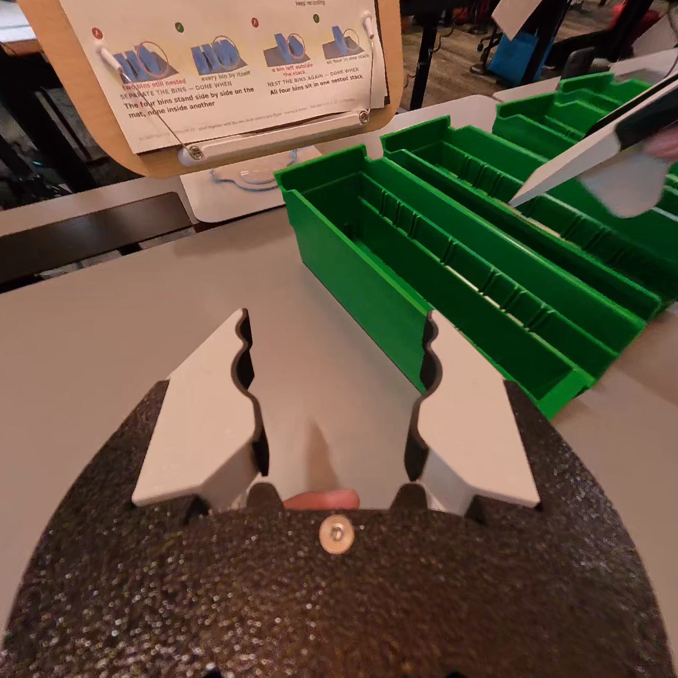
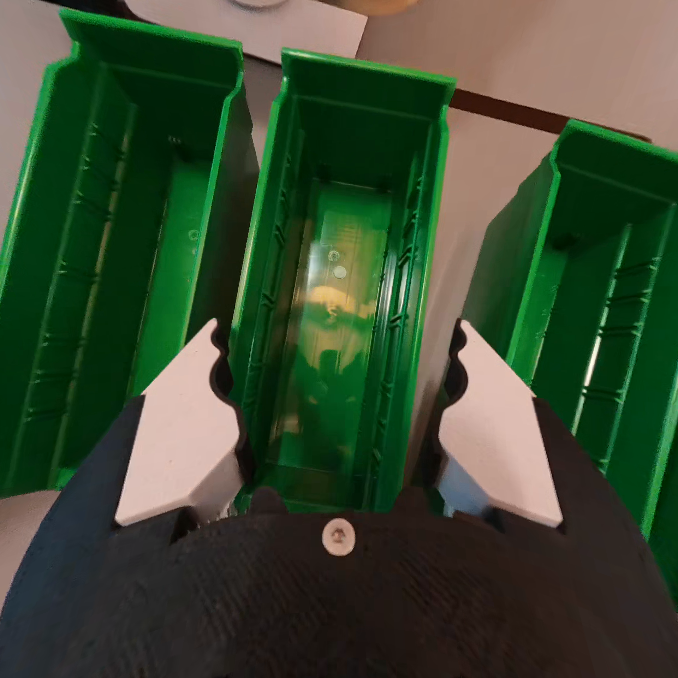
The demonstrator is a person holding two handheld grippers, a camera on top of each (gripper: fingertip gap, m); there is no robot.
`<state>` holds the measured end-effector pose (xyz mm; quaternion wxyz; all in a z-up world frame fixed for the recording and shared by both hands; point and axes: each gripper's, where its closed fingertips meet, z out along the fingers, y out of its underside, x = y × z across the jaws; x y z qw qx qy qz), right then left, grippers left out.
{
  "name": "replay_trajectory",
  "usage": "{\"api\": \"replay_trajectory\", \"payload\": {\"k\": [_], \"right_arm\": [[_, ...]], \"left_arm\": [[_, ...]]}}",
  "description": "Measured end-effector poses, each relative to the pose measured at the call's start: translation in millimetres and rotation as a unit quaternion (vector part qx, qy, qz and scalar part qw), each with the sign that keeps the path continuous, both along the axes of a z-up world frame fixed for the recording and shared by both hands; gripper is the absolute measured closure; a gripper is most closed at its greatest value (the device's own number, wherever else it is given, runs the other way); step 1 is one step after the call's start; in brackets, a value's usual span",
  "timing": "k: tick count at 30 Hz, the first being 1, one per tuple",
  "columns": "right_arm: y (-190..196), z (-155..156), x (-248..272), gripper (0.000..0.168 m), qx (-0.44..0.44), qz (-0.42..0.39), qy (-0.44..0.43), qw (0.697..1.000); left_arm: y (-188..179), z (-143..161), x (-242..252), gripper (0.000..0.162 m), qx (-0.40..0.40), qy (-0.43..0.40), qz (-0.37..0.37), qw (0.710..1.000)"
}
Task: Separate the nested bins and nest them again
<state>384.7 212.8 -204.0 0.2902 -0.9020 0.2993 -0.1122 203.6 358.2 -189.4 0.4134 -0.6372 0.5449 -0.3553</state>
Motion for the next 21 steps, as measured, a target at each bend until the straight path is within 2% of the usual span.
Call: {"api": "replay_trajectory", "payload": {"k": [3,4,5,8,14,15,17,19,21], "right_arm": [[3.6,-14.4,1.7,0.045,-0.034,0.003,0.031,0.999],[6.9,-16.7,-2.1,0.05,-0.038,0.009,0.045,0.998],[9.5,-17.7,-5.1,0.048,-0.045,0.019,0.049,0.998],[5.8,-21.0,1.6,0.041,-0.102,0.032,0.036,0.994],[10.8,-22.9,7.0,0.041,-0.141,0.039,0.055,0.988],[10.7,-23.5,8.5,0.037,-0.146,0.042,0.056,0.987],[14.2,-28.3,6.0,0.041,-0.139,0.046,0.082,0.986],[11.9,-34.4,6.0,0.034,-0.142,0.031,0.104,0.984],[13.8,-36.6,4.4,0.037,-0.133,0.036,0.117,0.984]], "left_arm": [[-1.1,-0.4,-2.5,0.07,-0.018,-0.006,-0.009,1.0],[-0.2,-1.1,-2.6,0.07,-0.016,-0.003,-0.011,1.0],[0.7,-1.1,-2.4,0.07,-0.014,-0.002,-0.012,1.0],[0.4,2.2,-1.5,0.07,-0.024,-0.008,-0.013,1.0],[-6.0,0.9,-2.1,0.071,-0.047,-0.017,-0.025,0.998],[-7.5,-1.7,-1.9,0.071,-0.053,-0.014,-0.028,0.998],[-9.3,-6.6,-1.5,0.071,-0.058,-0.007,-0.03,0.998],[-10.6,-8.6,-1.2,0.071,-0.054,-0.004,-0.032,0.998],[-9.3,-6.6,-1.2,0.071,-0.046,-0.006,-0.03,0.998]]}}
